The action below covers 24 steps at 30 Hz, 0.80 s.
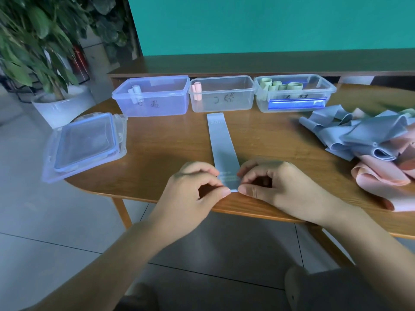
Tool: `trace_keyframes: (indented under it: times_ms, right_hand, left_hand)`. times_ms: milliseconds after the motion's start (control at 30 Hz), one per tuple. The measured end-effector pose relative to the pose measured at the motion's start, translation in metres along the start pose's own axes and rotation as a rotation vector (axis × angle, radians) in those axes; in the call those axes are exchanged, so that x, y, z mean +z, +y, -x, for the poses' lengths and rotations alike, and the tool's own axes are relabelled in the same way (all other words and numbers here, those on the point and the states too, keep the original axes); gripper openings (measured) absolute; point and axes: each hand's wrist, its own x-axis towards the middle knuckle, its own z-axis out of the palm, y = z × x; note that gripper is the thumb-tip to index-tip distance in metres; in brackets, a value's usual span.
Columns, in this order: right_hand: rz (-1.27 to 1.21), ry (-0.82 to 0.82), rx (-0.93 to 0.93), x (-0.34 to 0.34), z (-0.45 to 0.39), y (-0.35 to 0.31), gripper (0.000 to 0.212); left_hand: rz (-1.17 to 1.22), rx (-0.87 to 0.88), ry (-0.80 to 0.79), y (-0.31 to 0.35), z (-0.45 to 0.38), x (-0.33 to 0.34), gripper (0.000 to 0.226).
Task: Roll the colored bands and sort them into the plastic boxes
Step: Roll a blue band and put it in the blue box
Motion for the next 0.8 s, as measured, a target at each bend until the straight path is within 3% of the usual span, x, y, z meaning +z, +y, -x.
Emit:
trace_keyframes:
  times_ms: [267, 433, 533, 800]
  right_hand:
    - [0.039, -0.068, 0.162, -0.011, -0.015, -0.003, 0.022]
    - [0.007, -0.057, 0.167, -0.011, -0.017, -0.002, 0.019]
    - [-0.090, -0.054, 0.090, -0.008, -0.017, -0.002, 0.011]
    - [0.044, -0.116, -0.148, -0.005, -0.009, 0.005, 0.009]
  left_hand:
    - [-0.053, -0.124, -0.074, 0.003, -0.009, -0.001, 0.026]
    - [-0.037, -0.167, -0.104, 0.000, -0.014, -0.003, 0.018]
    - [0.065, -0.108, -0.097, 0.004, -0.015, -0.005, 0.006]
    - [-0.037, 0.070, -0.176, 0.002, -0.014, -0.003, 0.014]
